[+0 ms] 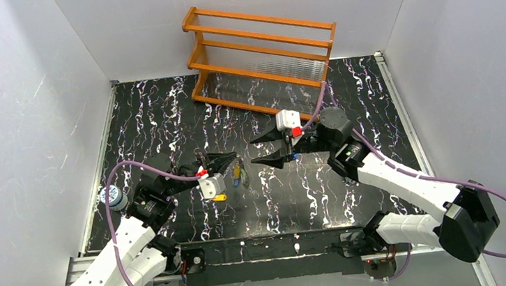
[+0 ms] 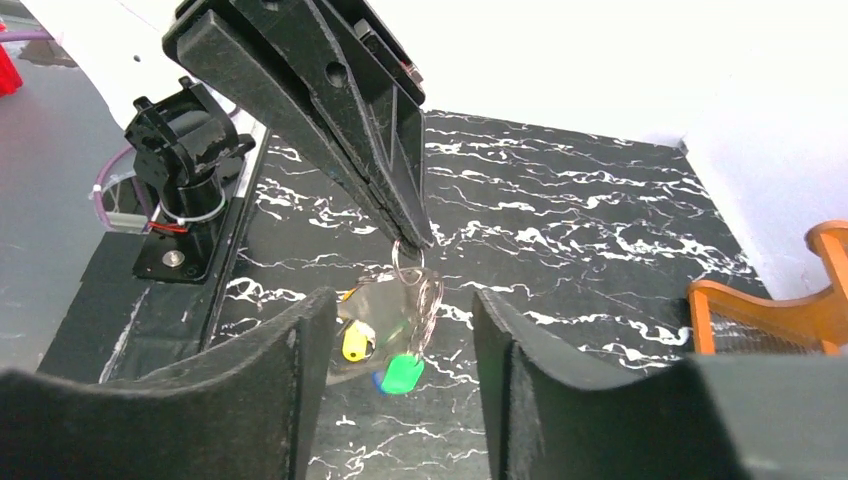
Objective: Put the keys on the keyring
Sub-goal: Adjust the keyring.
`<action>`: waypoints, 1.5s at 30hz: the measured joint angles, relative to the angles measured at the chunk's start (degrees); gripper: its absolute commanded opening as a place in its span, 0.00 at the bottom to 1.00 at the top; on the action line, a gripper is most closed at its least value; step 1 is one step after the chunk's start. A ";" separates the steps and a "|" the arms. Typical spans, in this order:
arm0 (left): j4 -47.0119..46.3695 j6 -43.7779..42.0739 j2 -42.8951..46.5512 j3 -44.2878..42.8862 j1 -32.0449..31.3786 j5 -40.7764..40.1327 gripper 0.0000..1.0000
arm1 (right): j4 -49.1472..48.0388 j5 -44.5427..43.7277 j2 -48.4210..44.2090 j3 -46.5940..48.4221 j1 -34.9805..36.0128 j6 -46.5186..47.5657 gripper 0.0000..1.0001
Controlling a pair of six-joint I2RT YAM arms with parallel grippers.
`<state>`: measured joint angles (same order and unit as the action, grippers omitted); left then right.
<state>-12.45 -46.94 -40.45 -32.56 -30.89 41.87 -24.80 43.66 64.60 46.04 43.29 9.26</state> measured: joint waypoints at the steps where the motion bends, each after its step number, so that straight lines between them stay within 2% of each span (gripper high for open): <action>1: 0.28 -0.02 0.02 -0.09 -0.09 0.07 0.00 | -0.70 0.04 0.63 0.04 0.22 -0.02 0.52; 7: 0.59 1.62 0.04 -0.79 -0.79 0.59 0.00 | -1.99 0.02 4.59 1.03 2.75 0.46 0.49; 11: 0.44 4.22 0.04 -1.79 -0.94 0.63 0.00 | -2.23 -0.42 5.42 1.44 4.11 1.51 0.39; 15: 0.33 6.36 0.00 -1.90 -1.14 0.63 0.00 | -2.34 -1.14 5.75 1.64 4.63 1.70 0.37; 17: 0.15 7.08 -0.07 -1.90 -1.16 0.57 0.00 | -2.34 -1.57 5.88 1.90 4.63 1.66 0.43; 20: -0.61 8.72 -0.24 -1.90 -1.18 0.31 0.00 | -2.36 -2.43 5.88 1.95 4.63 1.36 0.64; 23: -1.60 11.78 -0.37 -1.90 -1.22 -0.55 0.00 | -2.36 -4.17 5.57 1.95 4.74 1.38 0.68; 27: -5.92 18.67 -0.17 -1.27 -1.22 -2.89 0.00 | -2.58 -7.50 3.76 1.95 4.74 1.44 0.63; 31: -12.87 27.87 1.14 2.21 -1.22 -6.36 0.00 | -3.89 -11.10 1.42 1.95 4.74 1.09 0.51; 38: -21.57 40.85 1.60 6.51 -1.22 -11.52 0.00 | -5.33 -13.70 0.26 1.97 4.72 -0.33 0.48; 45: -26.08 46.64 1.64 6.91 -1.25 -12.55 0.00 | -3.80 -12.04 3.91 4.96 4.72 -0.76 0.42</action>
<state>-38.52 -0.30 -38.81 -25.65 -32.14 29.32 -28.60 31.62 68.51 51.00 48.01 8.49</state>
